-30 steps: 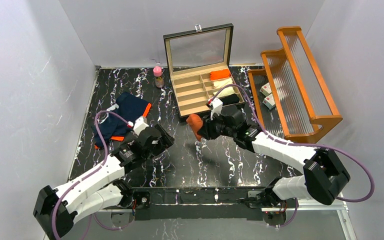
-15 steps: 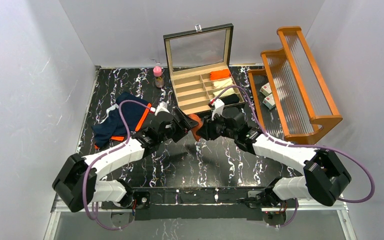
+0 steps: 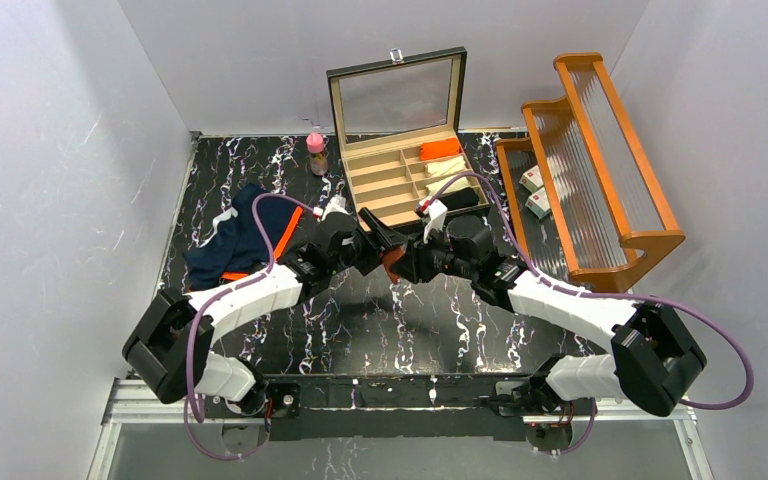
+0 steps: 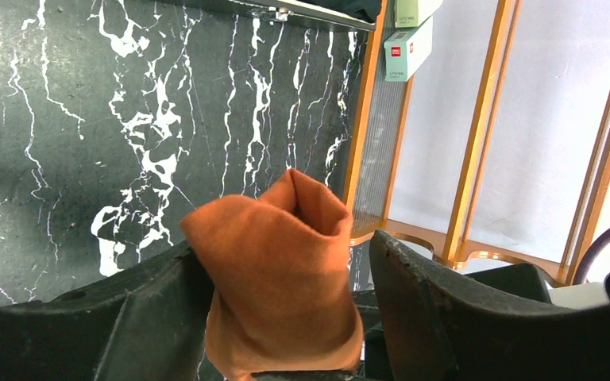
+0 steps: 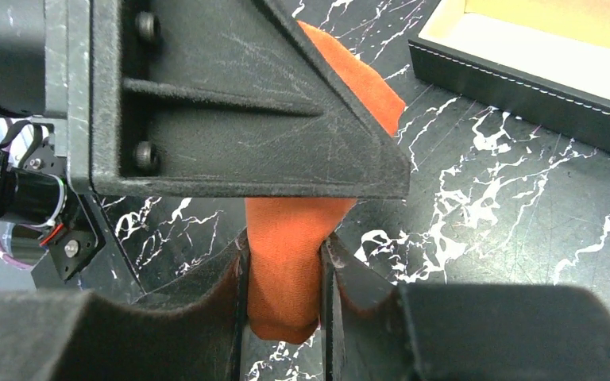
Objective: Roll the underwear
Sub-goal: Pick up the underwear from the center of the board.
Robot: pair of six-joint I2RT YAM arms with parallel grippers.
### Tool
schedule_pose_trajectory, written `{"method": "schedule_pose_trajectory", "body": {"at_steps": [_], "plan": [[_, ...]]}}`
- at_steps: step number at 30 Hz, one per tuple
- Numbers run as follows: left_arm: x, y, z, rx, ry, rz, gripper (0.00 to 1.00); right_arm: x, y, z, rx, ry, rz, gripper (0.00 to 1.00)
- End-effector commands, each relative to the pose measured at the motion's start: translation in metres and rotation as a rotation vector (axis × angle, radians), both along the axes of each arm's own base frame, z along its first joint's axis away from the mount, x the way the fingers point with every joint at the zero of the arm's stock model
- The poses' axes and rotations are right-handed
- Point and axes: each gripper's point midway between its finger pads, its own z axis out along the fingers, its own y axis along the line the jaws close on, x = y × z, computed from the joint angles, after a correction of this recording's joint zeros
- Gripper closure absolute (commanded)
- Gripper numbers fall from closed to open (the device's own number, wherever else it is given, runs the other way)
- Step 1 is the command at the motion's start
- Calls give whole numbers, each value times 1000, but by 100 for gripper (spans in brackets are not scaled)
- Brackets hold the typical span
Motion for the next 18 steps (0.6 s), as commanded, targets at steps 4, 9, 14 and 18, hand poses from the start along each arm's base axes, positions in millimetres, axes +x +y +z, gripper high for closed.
{"method": "schedule_pose_trajectory", "body": {"at_steps": [4,9,14,18], "plan": [[-2,9,1,93,35,-7,25,17,-7,14,-36,-90,-67,99],[-14,41,-3,256,105,46,17,27,-17,17,-81,-139,-116,99],[-21,47,3,260,130,56,16,28,-14,18,-94,-140,-97,99],[-18,37,8,235,133,34,16,27,-12,18,-93,-142,-82,99]]}}
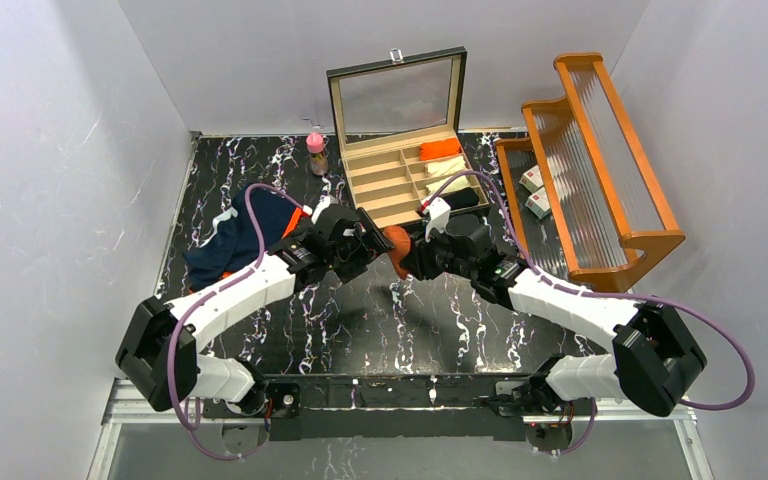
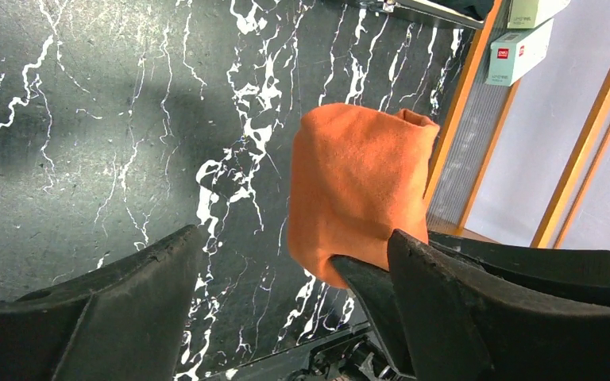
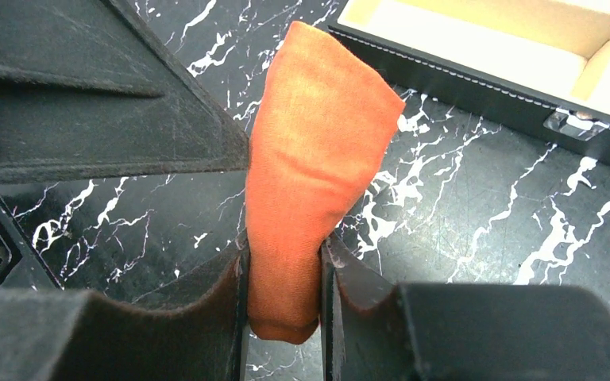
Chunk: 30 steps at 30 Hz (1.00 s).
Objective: Roll the underwear
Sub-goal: Pick up the underwear from the center of the board.
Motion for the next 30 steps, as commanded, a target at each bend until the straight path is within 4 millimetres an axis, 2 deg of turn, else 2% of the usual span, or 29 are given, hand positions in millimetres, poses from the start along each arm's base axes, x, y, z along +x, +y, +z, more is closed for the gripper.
{"method": "schedule_pose_trajectory", "body": {"at_steps": [1,7,10,16,19,22,28,30], "plan": [[2,-3,14,-6,4,-3,16,9,9,32,42,-81,20,99],[13,-26,20,-80,-5,-20,19,6,10,29,33,-72,37,99],[17,-28,26,-88,-25,-14,19,5,9,28,32,-69,38,99],[22,-38,19,-95,-12,-21,23,1,13,30,49,-69,64,99],[25,-46,18,-93,-14,-42,32,0,15,30,57,-64,71,99],[26,-52,16,-88,-11,-62,46,-1,15,33,72,-68,71,99],[26,-50,18,-86,-33,-57,75,-3,17,33,86,-59,79,98],[27,-51,20,-84,-45,-65,84,-6,18,34,107,-51,83,91]]}}
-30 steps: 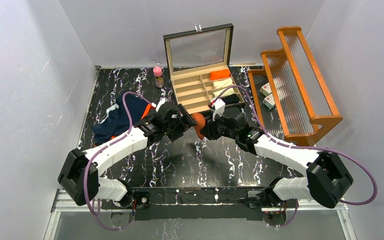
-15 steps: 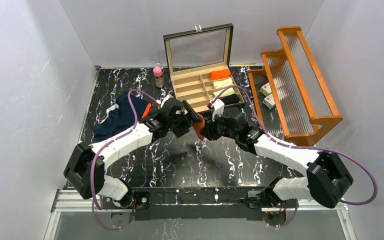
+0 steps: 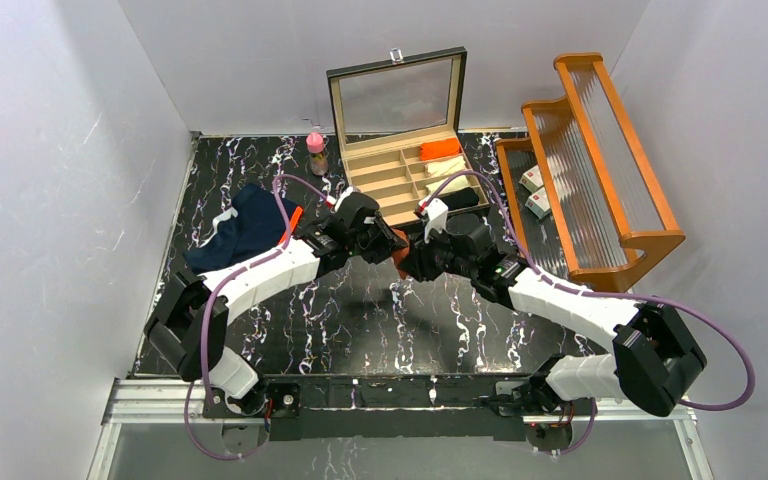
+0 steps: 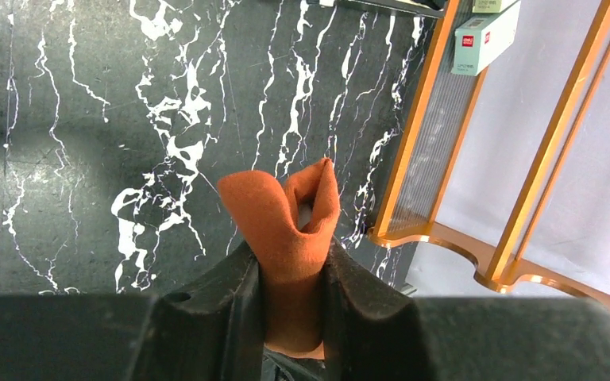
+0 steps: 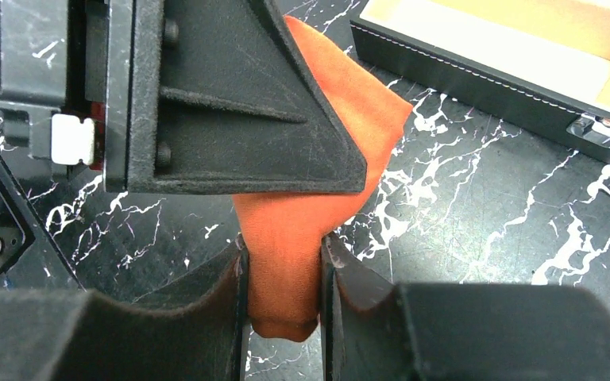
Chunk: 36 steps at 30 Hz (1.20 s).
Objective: Roll the underwear
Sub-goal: Pick up the underwear from the center of the board, then place the underwear in the storage box.
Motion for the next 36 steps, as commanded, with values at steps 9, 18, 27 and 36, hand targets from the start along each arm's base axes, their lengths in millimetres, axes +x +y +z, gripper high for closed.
{"method": "schedule_pose_trajectory", "body": {"at_steps": [9,18,27,36], "plan": [[28,6,43,133,-176,-151,100,-2,0,38,108,-42,-33,36],[74,11,55,402,-277,-587,100,-12,-36,21,40,5,-151,31],[117,2,31,588,-322,-863,100,-39,-61,8,22,25,-150,32],[144,-3,3,703,-406,-1019,100,-63,-79,2,50,35,-138,33]]}}
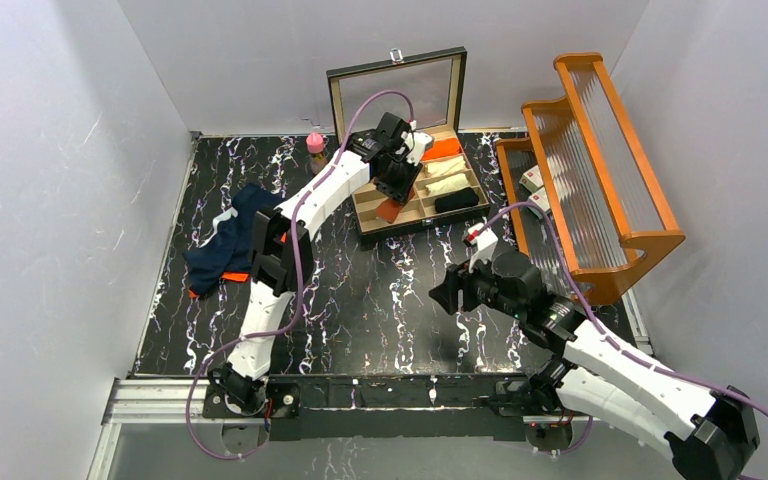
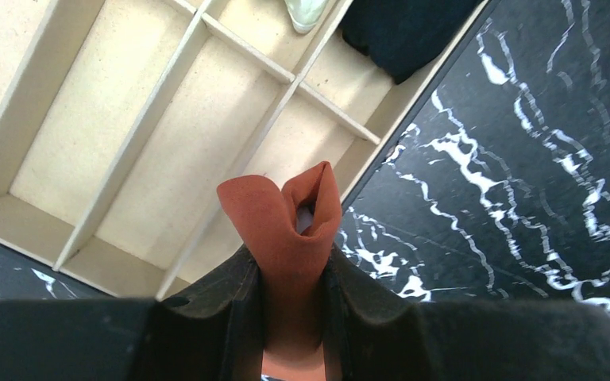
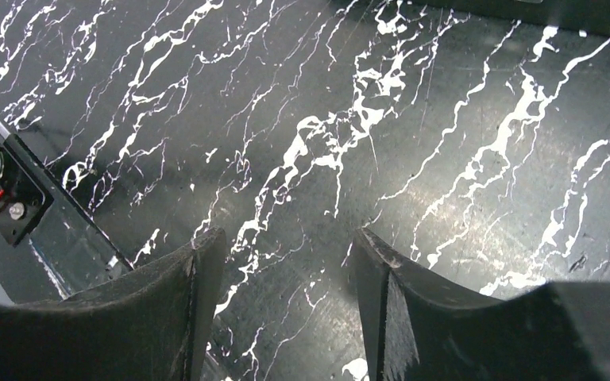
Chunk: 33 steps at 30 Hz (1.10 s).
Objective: Roll the underwear
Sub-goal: Place the underwear in the storage box.
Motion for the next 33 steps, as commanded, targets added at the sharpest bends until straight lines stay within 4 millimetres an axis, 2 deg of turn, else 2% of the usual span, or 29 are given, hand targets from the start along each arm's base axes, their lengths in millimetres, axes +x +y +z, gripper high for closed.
{"method": "schedule_pose_trajectory", "body": {"at_steps": [1,7,12,21,33], "plan": [[5,5,17,51,-84,-145,100,-11,-7,-6,8,26,-1,33],[13,3,3,97,-135,-269,100,-16,-13,-13,4,48,-17,34],[11,-5,-9,81,-132,-367,100,-18,-16,-16,-17,60,-22,34],[6,-3,-40,120,-101,-463,100,-14,-22,-18,-39,41,-47,34],[-5,-2,-57,123,-70,-564,100,-11,-24,-21,-60,33,-57,34]]}}
